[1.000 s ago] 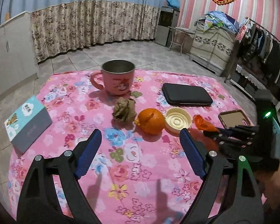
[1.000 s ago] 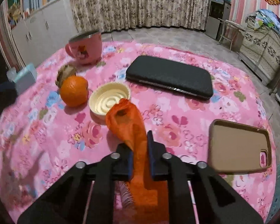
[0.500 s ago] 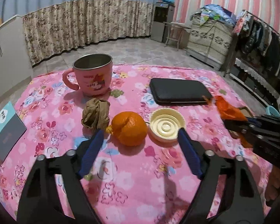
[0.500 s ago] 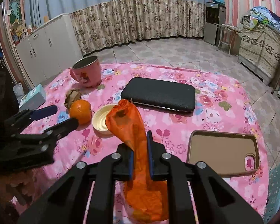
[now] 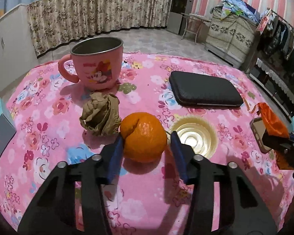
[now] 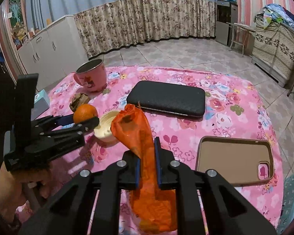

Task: Collect trash
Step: 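Carry orange and mesh bag over the blue basket and open both tools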

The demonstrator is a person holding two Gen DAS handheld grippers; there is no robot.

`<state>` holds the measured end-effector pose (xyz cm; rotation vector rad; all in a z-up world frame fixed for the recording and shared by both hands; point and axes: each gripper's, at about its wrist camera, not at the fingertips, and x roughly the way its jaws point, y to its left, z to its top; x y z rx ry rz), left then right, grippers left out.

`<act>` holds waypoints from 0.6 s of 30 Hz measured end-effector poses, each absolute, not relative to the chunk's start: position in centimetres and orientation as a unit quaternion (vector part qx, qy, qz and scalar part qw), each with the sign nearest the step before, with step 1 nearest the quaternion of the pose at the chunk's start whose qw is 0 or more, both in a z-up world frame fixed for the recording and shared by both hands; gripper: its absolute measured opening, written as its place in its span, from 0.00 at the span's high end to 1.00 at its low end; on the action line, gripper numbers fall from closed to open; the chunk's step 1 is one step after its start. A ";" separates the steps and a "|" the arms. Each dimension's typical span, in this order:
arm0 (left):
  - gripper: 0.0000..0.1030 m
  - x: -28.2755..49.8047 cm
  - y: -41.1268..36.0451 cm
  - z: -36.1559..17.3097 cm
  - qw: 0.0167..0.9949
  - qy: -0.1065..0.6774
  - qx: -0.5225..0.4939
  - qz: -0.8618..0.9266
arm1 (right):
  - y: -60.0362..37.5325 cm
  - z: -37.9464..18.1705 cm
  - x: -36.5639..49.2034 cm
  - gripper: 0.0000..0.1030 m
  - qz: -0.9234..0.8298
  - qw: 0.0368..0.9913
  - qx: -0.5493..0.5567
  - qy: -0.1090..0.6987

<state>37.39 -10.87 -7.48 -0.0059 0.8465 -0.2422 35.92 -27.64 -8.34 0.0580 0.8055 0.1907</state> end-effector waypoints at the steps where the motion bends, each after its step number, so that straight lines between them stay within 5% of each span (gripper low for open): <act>1: 0.61 37.2 -10.9 -7.4 0.905 0.409 0.000 -0.118 | -27.6 -8.3 35.9 0.88 0.093 0.915 0.028 0.391; 18: 0.66 28.7 -9.8 1.0 0.939 0.304 0.002 -0.158 | -27.5 -4.5 32.2 0.88 0.111 0.936 0.027 0.334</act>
